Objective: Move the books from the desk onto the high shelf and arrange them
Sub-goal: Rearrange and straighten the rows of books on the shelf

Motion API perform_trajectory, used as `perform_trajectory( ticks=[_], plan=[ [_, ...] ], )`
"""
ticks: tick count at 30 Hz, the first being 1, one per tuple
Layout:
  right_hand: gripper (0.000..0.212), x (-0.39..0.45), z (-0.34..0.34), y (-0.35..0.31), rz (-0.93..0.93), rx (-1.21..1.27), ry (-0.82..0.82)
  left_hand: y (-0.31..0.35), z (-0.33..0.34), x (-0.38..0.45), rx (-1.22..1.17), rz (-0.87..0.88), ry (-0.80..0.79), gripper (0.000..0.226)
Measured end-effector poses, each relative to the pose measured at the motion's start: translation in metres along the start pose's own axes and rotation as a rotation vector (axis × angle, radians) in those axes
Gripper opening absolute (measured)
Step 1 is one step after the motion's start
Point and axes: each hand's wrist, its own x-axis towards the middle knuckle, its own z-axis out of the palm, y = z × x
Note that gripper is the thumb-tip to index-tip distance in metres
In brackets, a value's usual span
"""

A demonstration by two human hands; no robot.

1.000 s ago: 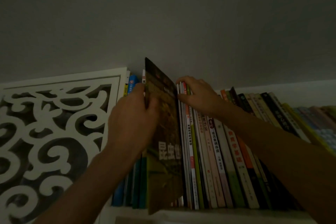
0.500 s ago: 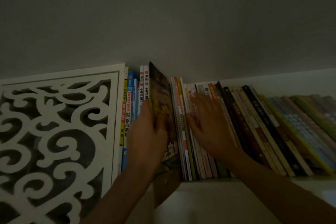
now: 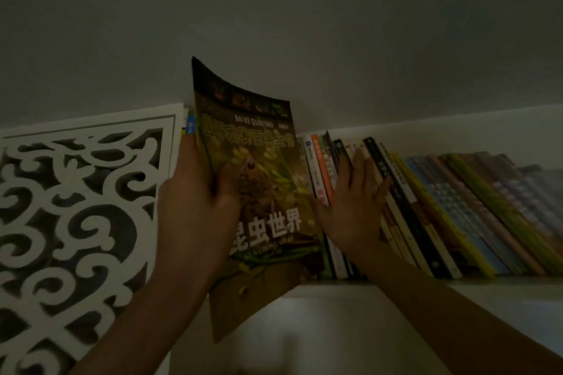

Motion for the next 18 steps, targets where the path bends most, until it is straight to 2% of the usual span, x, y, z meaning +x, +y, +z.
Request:
perform_trajectory(
  ticks=[3, 8, 10, 14, 18],
  plan=[
    [0.101, 0.006, -0.001, 0.002, -0.006, 0.022, -0.063, 0.009, 0.02, -0.01, 0.064, -0.007, 0.015, 0.015],
    [0.102, 0.014, -0.001, -0.004, -0.115, 0.032, -0.028, 0.012, 0.032, -0.017, 0.117, -0.036, 0.046, 0.024],
    [0.101, 0.017, 0.001, 0.001, -0.159, 0.047, -0.004, 0.012, 0.03, -0.014, 0.09, -0.057, 0.048, 0.02],
    [0.085, 0.017, 0.014, 0.012, -0.231, 0.064, 0.138, 0.015, 0.032, -0.01, 0.071, -0.082, 0.057, 0.015],
    [0.068, 0.018, 0.016, 0.015, -0.259, 0.062, 0.18, 0.017, 0.038, -0.007, 0.046, -0.064, 0.025, 0.015]
  ],
)
